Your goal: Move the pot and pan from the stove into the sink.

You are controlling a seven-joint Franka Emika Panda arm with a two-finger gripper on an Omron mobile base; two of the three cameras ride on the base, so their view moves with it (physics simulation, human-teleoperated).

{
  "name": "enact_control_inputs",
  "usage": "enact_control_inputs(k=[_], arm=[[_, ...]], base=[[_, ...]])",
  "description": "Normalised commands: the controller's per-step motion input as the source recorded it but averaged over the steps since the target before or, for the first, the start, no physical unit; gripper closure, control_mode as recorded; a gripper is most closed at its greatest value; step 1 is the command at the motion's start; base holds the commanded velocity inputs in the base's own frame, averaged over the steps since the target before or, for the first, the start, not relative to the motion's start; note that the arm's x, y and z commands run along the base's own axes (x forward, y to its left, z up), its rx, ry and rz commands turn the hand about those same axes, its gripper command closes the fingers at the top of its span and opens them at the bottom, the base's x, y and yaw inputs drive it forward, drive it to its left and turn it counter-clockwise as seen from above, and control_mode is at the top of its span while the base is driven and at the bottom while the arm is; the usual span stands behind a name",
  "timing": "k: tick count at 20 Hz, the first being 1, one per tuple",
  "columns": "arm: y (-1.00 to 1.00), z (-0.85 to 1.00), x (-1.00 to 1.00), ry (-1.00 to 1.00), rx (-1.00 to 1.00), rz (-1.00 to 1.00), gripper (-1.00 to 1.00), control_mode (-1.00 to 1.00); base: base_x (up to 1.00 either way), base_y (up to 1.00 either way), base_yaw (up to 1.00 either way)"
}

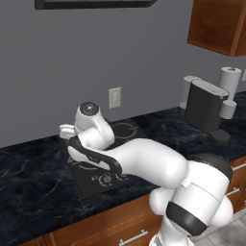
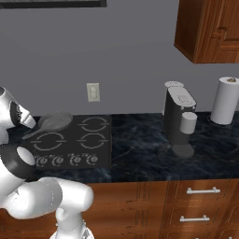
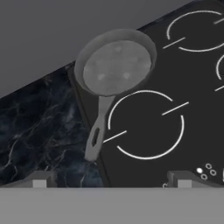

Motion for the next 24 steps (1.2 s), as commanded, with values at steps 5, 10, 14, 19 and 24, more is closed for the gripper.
enact_control_inputs(k=[5,10,14,19,24], arm=[[0.15,-0.28,0.23,0.02,-0.01,-0.01,-1.0,-1.0],[0.12,-0.28,0.21,0.02,-0.01,-0.01,-1.0,-1.0],[0.13,-0.29,0.23,0.02,-0.01,-0.01,-1.0,-1.0],[0.14,-0.32,0.19,0.01,-0.01,-0.01,-1.0,-1.0],[0.16,-0.35,0.17,0.0,-0.02,-0.02,-1.0,-1.0]], base=[[0.0,0.0,0.0],[0.0,0.0,0.0],[0.0,0.0,0.0],[0.0,0.0,0.0],[0.0,0.0,0.0]])
